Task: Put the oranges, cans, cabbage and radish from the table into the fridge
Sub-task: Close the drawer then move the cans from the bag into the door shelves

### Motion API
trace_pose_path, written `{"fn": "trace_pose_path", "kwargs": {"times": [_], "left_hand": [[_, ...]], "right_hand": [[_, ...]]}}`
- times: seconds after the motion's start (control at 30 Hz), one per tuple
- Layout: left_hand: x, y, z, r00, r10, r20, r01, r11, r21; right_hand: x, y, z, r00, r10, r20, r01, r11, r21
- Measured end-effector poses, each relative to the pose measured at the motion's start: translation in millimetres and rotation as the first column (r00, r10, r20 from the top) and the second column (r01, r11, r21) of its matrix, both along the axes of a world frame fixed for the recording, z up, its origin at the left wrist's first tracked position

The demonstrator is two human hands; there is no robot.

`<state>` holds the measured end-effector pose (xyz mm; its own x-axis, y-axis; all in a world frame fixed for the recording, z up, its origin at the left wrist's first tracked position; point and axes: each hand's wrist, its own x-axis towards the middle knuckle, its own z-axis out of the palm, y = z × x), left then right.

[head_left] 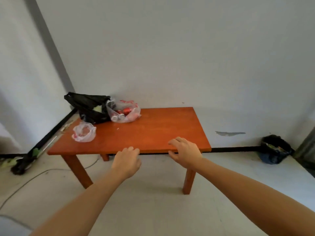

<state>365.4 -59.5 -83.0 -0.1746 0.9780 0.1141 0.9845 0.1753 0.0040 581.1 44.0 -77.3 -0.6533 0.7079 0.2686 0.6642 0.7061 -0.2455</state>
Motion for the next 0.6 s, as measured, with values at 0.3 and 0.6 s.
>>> {"fn": "trace_pose_path", "kwargs": {"times": [0.3,0.6], "left_hand": [[-130,64,-13,0.996,0.089,0.027,-0.091,0.995,0.045],[-248,175,4,0.992,0.111,0.053,-0.116,0.989,0.090]], "right_hand": [[-145,94,-16,0.993,0.098,0.065,-0.096,0.995,-0.033],[-271,231,-19,0.990,0.103,0.093,-0.099,0.994,-0.048]]}}
